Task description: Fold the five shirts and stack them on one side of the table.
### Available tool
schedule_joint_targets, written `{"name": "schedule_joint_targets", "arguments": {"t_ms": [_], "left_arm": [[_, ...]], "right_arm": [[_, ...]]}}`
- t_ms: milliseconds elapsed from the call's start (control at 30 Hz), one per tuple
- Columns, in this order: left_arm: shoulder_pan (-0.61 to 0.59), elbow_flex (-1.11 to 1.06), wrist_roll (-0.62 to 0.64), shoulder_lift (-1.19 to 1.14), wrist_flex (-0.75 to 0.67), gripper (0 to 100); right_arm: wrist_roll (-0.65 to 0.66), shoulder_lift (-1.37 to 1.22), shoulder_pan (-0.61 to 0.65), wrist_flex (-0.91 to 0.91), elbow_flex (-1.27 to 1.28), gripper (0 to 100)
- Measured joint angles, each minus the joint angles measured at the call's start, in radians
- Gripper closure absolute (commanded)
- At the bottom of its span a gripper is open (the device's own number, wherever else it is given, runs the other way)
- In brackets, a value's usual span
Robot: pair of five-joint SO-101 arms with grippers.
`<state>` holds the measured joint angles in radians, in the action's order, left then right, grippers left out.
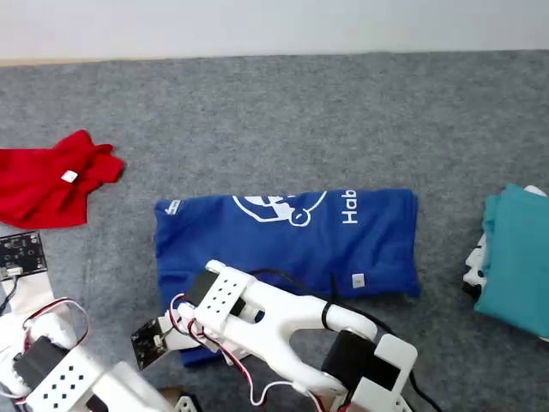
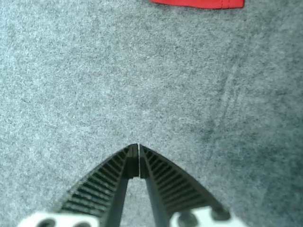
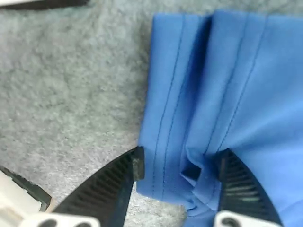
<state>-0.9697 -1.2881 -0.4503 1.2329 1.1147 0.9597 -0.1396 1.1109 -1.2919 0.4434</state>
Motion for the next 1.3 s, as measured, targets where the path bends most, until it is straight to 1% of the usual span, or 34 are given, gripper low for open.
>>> {"name": "schedule_joint_targets", "arguments": {"t_ms": [133, 300, 467, 733, 967, 1100, 1300], "left_arm": [[0.0, 0.0, 0.0, 0.0, 0.0, 98], [0.0, 0.0, 0.0, 0.0, 0.0, 98], [0.0, 0.0, 0.0, 0.0, 0.0, 98], [0.0, 0.0, 0.0, 0.0, 0.0, 98], [0.0, 0.0, 0.0, 0.0, 0.0, 98], [0.0, 0.0, 0.0, 0.0, 0.0, 98], [0.0, 0.0, 0.0, 0.0, 0.0, 98]], "right_arm": [[0.0, -0.005, -0.003, 0.002, -0.006, 92.2], [0.0, -0.006, -0.012, 0.002, -0.005, 98.8], [0.0, -0.008, -0.052, 0.0, -0.008, 98.8], [0.0, -0.008, -0.169, -0.006, -0.121, 98.8], [-0.002, -0.008, -0.226, -0.006, -0.186, 98.8], [-0.031, -0.008, -0.238, -0.008, -0.232, 98.8], [-0.072, -0.008, -0.238, -0.008, -0.236, 98.8]]}}
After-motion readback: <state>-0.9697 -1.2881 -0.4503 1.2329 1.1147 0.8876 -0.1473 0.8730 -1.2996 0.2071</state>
